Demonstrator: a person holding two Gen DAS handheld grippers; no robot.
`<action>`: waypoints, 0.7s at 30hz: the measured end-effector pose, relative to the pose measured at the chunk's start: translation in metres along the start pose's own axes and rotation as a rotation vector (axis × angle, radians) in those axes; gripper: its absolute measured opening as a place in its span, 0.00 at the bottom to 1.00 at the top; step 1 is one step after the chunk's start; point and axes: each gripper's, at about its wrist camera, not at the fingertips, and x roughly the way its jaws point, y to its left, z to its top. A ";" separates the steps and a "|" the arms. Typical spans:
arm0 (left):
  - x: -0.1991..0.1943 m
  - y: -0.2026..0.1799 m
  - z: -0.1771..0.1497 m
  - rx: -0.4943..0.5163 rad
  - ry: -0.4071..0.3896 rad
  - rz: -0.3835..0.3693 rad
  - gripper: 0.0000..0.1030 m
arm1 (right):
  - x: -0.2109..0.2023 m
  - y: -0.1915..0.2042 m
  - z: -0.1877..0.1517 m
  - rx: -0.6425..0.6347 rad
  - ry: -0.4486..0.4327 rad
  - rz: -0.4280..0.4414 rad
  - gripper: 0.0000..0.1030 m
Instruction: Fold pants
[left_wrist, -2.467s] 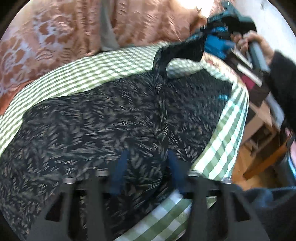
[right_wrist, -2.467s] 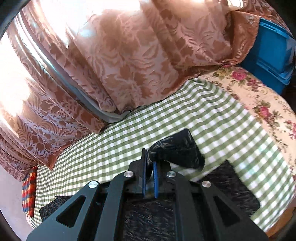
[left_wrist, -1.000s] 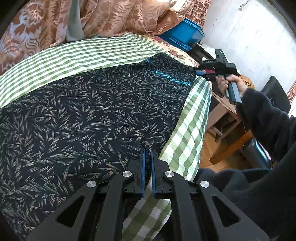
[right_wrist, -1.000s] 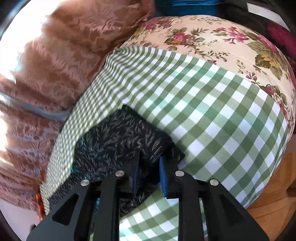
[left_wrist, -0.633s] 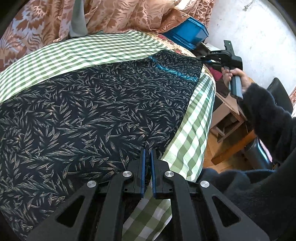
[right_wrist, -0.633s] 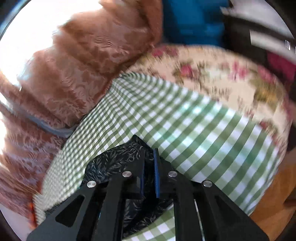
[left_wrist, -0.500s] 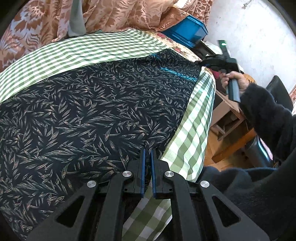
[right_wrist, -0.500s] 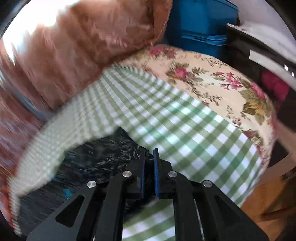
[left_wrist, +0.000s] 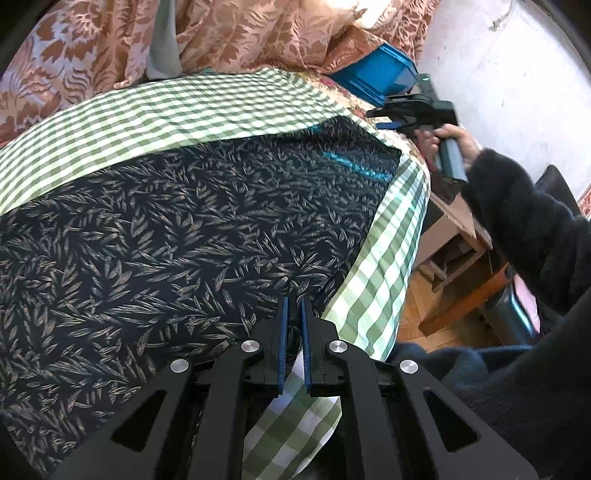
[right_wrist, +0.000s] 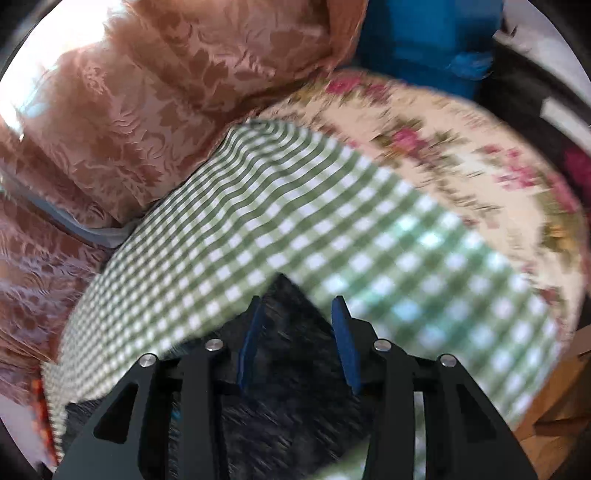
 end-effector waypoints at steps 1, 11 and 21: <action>-0.002 0.000 0.000 0.000 -0.004 0.002 0.04 | 0.014 0.002 0.007 0.017 0.039 0.009 0.44; -0.001 -0.001 -0.005 -0.004 0.007 -0.032 0.04 | 0.014 0.033 -0.008 -0.184 0.095 -0.075 0.00; 0.003 0.002 -0.008 -0.041 0.013 -0.009 0.04 | 0.025 0.007 0.009 -0.009 0.086 0.034 0.55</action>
